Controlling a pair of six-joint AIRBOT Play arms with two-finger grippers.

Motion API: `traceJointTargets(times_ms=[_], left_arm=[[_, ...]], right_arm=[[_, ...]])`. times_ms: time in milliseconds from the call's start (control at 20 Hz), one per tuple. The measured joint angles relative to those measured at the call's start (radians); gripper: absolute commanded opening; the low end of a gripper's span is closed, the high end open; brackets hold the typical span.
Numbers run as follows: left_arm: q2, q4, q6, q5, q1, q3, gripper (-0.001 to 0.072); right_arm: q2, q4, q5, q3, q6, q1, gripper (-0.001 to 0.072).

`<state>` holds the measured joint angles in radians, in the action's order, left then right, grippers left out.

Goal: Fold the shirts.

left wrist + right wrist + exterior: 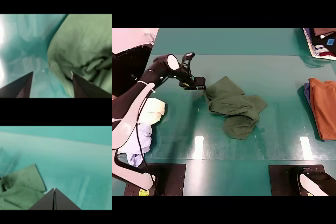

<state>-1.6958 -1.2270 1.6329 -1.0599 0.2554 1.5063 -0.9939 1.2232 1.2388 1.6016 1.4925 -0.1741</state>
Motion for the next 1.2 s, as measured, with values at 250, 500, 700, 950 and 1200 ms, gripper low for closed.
traceJointTargets(times_ms=[250, 500, 700, 950, 1200], left_arm=[[-0.063, 0.058, -0.013, 0.039, 0.016, -0.007, 0.0033], [-0.068, 0.05, -0.027, 0.034, 0.013, 0.034, 0.0028], [-0.023, 0.031, -0.048, 0.008, -0.015, 0.114, 0.0029], [0.01, 0.027, -0.06, -0.007, -0.026, 0.158, 0.0028], [0.015, 0.027, -0.061, -0.033, -0.026, 0.166, 0.0029]], right_arm=[[-0.062, -0.001, 0.069, -0.001, 0.014, -0.013, 0.0024], [-0.076, -0.002, 0.158, -0.115, 0.031, 0.013, 0.0024], [-0.027, -0.026, 0.175, -0.383, 0.036, 0.034, 0.0496], [-0.034, -0.194, 0.058, -0.771, -0.011, -0.058, 0.0514], [-0.171, -0.372, -0.188, -0.887, -0.075, -0.26, 0.0508]])
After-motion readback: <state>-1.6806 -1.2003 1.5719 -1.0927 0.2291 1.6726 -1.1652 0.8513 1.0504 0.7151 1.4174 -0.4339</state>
